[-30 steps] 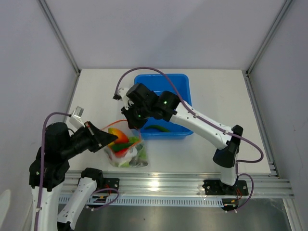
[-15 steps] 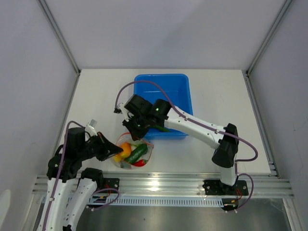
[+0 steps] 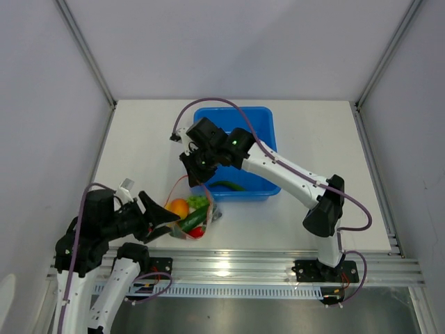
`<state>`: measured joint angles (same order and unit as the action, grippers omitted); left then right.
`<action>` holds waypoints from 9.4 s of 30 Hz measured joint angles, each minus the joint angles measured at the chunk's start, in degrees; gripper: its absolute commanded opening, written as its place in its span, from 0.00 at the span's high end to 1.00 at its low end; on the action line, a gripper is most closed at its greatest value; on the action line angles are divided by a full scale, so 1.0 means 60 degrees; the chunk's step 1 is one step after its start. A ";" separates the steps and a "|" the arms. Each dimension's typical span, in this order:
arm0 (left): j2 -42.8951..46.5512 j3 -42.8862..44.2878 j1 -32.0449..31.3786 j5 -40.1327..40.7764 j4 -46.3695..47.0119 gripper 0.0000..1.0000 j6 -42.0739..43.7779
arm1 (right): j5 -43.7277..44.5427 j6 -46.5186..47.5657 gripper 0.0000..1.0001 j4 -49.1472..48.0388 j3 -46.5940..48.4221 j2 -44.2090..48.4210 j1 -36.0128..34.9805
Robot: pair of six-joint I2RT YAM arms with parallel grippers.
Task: Place the food in the zip-top bag and seal the zipper
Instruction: Adjust the zipper food storage bag at the center of the board, then pick up the fake vegetable from the bin, then place the fake vegetable in the zipper food storage bag, then adjust the zipper food storage bag at the center of the board.
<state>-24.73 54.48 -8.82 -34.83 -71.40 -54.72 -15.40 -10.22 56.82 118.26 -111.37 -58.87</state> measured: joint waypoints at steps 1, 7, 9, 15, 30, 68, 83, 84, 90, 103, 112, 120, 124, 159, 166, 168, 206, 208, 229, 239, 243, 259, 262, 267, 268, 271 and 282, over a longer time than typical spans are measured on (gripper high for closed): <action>0.0033 -0.0084 0.0000 -0.0015 -0.0117 0.31 -0.0055 | 0.0000 -0.0051 1.00 -0.0007 0.0135 -0.0080 0.0055; 0.0080 -0.1038 0.0000 -0.0153 -0.0408 0.29 -0.0168 | -0.0007 -0.0288 1.00 0.0007 0.0583 -0.0423 0.0197; 0.0062 -0.1399 0.0000 -0.0142 -0.0328 0.30 -0.0277 | -0.0011 -0.0321 1.00 0.0011 0.0583 -0.0433 0.0208; -0.0437 -0.1734 0.0000 0.0120 0.0069 0.43 -0.0382 | 0.0000 -0.0375 1.00 0.0011 0.0583 -0.0430 0.0200; -0.1253 -0.2076 0.0000 0.0131 0.1235 0.99 -0.0335 | 0.0448 0.0200 0.39 0.0386 0.0827 -0.0415 0.0160; -0.1679 -0.1628 0.0000 0.0965 0.0229 0.99 0.1228 | -0.2335 0.2014 0.05 -0.0630 -0.1985 -0.1260 0.4113; -0.2022 -0.1628 0.0000 0.0958 0.0229 0.99 0.1468 | -0.1636 0.2295 0.03 -0.0969 -0.3384 -0.1264 0.3417; -0.2025 -0.1628 0.0000 0.0958 0.0229 1.00 0.1472 | -0.1548 0.2302 0.03 -0.0965 -0.3413 -0.1264 0.3384; -0.2022 -0.1628 0.0000 0.0954 0.0229 0.99 0.1479 | -0.1016 0.2324 0.02 -0.1013 -0.3705 -0.1260 0.3348; -0.2018 -0.1632 0.0000 0.0867 0.0280 0.99 0.1464 | -0.0612 0.2506 0.13 -0.1359 -0.4903 -0.0882 0.3330; -0.1931 -0.1632 0.0000 0.0878 0.0186 0.99 0.1461 | -0.0488 0.2473 0.35 -0.1246 -0.4302 -0.1537 0.3067; -0.1858 -0.1632 0.0000 0.0958 0.0022 0.99 0.1461 | 0.0171 0.2237 0.61 -0.1158 -0.3544 -0.2124 0.3056; -0.1858 -0.1632 0.0000 0.0962 0.0018 0.99 0.1461 | 0.0528 0.2098 0.82 -0.1140 -0.3162 -0.2357 0.3133; -0.1734 -0.1209 0.0000 0.1031 0.0251 0.99 0.1198 | -0.0022 0.0525 1.00 -0.2240 -0.1956 0.0157 0.4167; -0.1723 -0.0947 0.0000 0.1027 0.0488 0.99 0.1016 | -0.1541 0.0732 1.00 -0.2608 -0.1315 0.1785 0.2900; -0.1723 -0.0943 0.0000 0.1024 0.0583 0.99 0.0936 | -0.1847 0.0856 1.00 -0.2670 -0.1275 0.2018 0.2280; -0.1537 -0.0943 0.0000 0.0659 0.1315 1.00 0.0656 | 0.0299 0.1450 0.72 -0.2310 -0.2776 0.1169 -0.0911; -0.1537 -0.0943 0.0000 0.0663 0.1311 0.99 0.0627 | 0.0583 0.1457 0.45 -0.2095 -0.2601 0.1038 -0.0998; -0.1388 -0.0933 0.0000 0.0670 0.1209 1.00 0.0619 | 0.1785 0.1854 0.22 -0.0780 -0.0528 0.1228 -0.0929; -0.1173 -0.0933 0.0000 0.0688 0.1078 0.99 0.0619 | 0.1344 0.2302 0.24 -0.0175 -0.0310 0.1147 -0.0073; -0.1075 -0.0933 0.0000 0.0699 0.1002 0.99 0.0619 | 0.0991 0.2310 0.31 -0.0149 -0.0157 0.0656 0.0124; -0.0827 -0.0532 0.0000 0.1162 0.0412 0.99 0.0703 | -0.0612 0.1851 1.00 -0.0262 -0.0266 0.0120 0.0055; -0.0958 0.0266 0.0000 0.1687 -0.0004 0.99 0.0922 | -0.0681 0.1639 1.00 -0.0237 -0.0696 0.0455 0.0033; -0.1315 0.1351 0.0000 0.2240 -0.0346 0.99 0.1439 | -0.1104 0.0860 1.00 -0.0153 -0.1515 0.1468 0.0018; -0.1373 0.1450 0.0000 0.2269 -0.0350 1.00 0.1515 | -0.1264 0.0648 1.00 -0.0149 -0.1668 0.1708 0.0007; -0.1545 0.1515 0.0000 0.2200 -0.0280 1.00 0.1727 | -0.1781 0.0087 1.00 -0.0011 -0.1923 0.2291 -0.0102; -0.2521 0.0940 -0.1279 0.1042 0.1381 0.99 0.2014 | -0.2991 -0.1464 1.00 -0.0408 -0.4003 0.3818 -0.1031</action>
<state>-39.86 60.12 -16.49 -28.58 -63.11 -42.63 -33.34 -19.00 54.37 94.24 -88.47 -65.06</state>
